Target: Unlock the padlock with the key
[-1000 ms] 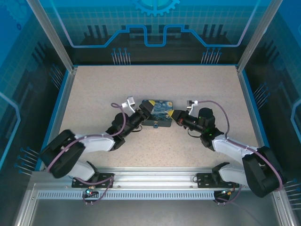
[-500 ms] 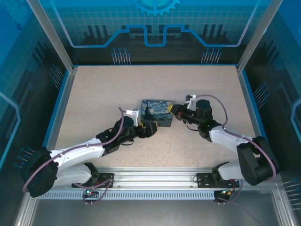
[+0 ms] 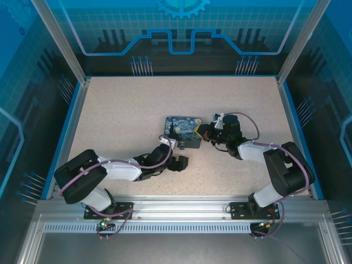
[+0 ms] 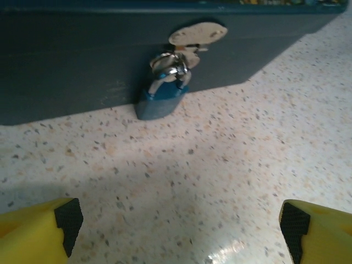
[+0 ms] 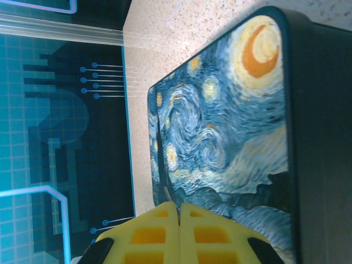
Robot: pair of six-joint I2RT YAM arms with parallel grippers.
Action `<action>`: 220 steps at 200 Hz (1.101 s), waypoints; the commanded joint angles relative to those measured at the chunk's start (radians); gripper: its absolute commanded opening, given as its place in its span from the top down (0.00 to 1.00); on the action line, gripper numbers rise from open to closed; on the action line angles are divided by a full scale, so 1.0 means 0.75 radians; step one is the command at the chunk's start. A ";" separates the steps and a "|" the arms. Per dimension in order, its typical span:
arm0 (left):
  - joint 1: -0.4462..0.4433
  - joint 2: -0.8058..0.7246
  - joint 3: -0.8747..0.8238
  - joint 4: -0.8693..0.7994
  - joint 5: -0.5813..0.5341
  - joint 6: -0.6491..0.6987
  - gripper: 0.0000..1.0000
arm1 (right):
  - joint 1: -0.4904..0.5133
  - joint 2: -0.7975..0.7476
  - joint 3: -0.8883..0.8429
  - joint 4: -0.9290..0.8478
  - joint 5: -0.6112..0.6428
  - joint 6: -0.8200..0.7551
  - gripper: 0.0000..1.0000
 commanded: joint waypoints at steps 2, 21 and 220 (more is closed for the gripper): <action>-0.008 0.066 0.060 0.122 -0.092 0.092 0.06 | -0.014 0.033 0.036 0.023 0.019 0.015 1.00; -0.007 0.133 0.087 0.163 -0.103 0.107 0.06 | -0.015 0.056 0.049 0.012 0.015 0.007 1.00; 0.100 0.447 0.155 0.720 0.158 -0.227 0.09 | -0.015 0.147 0.113 -0.074 0.027 -0.029 1.00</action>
